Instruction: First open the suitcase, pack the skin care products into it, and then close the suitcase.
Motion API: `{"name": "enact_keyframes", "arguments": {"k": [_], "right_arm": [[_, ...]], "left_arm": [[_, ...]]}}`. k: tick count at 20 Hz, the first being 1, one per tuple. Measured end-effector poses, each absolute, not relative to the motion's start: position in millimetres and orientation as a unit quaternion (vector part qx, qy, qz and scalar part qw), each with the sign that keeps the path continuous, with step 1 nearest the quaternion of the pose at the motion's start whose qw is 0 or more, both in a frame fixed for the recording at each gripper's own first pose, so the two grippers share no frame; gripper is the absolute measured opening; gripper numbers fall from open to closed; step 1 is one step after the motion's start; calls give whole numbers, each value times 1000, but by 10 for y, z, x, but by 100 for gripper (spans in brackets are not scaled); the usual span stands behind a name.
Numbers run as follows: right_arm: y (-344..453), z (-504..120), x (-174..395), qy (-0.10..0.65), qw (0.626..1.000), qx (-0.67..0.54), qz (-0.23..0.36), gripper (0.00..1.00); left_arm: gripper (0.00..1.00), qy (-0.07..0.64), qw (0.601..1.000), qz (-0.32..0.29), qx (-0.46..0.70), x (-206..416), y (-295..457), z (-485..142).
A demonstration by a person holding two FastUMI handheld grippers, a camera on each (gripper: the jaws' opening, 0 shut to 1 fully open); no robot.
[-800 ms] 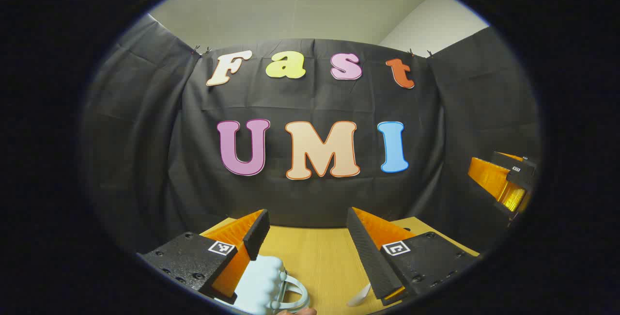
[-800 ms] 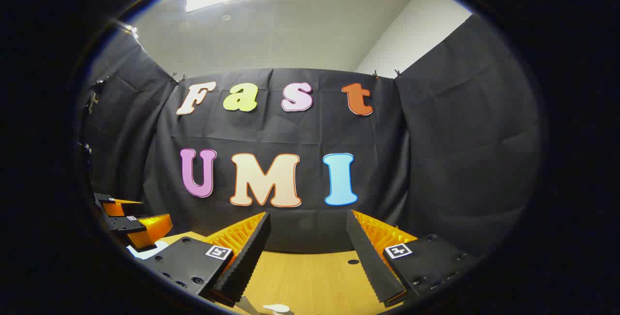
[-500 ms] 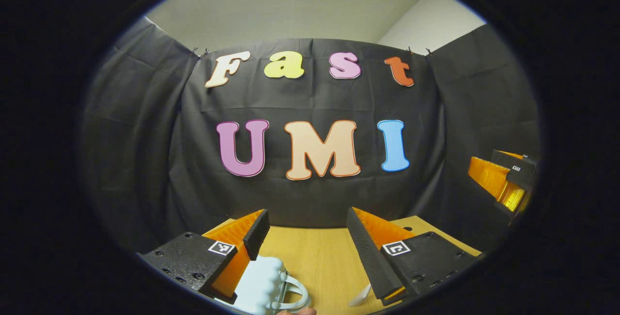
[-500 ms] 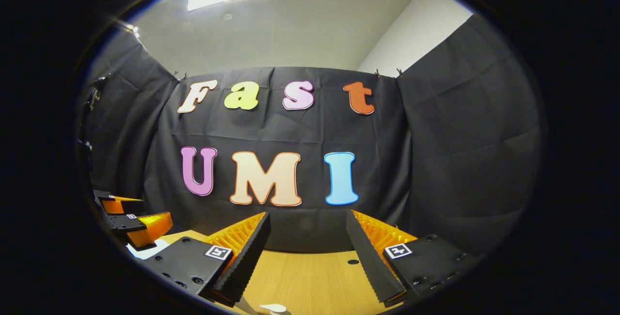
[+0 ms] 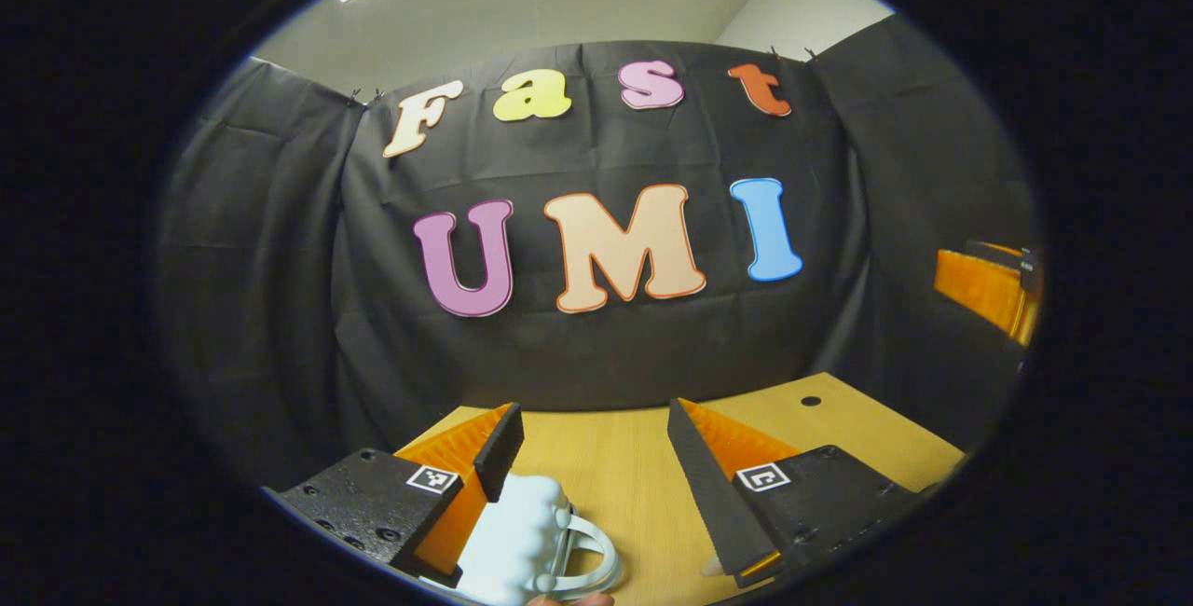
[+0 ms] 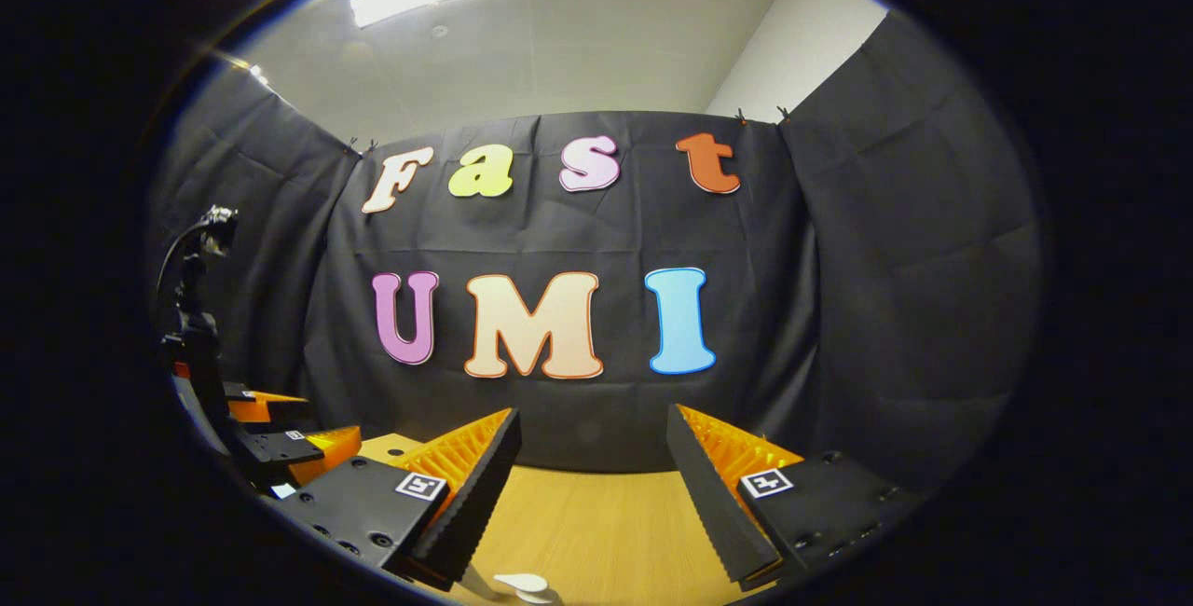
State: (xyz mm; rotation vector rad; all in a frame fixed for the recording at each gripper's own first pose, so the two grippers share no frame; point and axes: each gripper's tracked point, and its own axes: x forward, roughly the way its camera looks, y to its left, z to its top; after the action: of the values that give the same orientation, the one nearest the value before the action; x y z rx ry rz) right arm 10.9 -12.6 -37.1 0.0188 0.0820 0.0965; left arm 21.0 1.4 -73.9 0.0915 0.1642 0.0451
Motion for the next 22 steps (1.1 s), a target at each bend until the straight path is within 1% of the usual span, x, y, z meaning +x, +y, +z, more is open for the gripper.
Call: {"name": "enact_keyframes", "arguments": {"k": [2,3,6,8,11,20,21,22], "right_arm": [[-125,-317,123,30,999,6,40,98],[-168,-285,146,24,999,4,27,99],[-158,-287,111,25,1000,4,8,99],[-189,-371,128,40,999,-3,-8,98],[-168,-442,79,55,998,-10,-12,98],[-162,-561,120,77,997,-30,-11,98],[-163,-579,127,78,996,-33,-11,98],[-165,-593,131,79,996,-34,-11,98]], "left_arm": [[93,115,993,12,21,188,-5,-1045],[93,131,991,11,14,202,20,-1181],[93,184,983,6,-2,175,43,-1596],[93,214,977,9,-20,182,60,-1843],[94,266,963,10,-30,154,24,-2214],[95,351,936,21,-21,152,46,-2854],[94,353,935,16,-18,159,29,-2883],[92,355,935,12,-13,167,11,-2914]]}}
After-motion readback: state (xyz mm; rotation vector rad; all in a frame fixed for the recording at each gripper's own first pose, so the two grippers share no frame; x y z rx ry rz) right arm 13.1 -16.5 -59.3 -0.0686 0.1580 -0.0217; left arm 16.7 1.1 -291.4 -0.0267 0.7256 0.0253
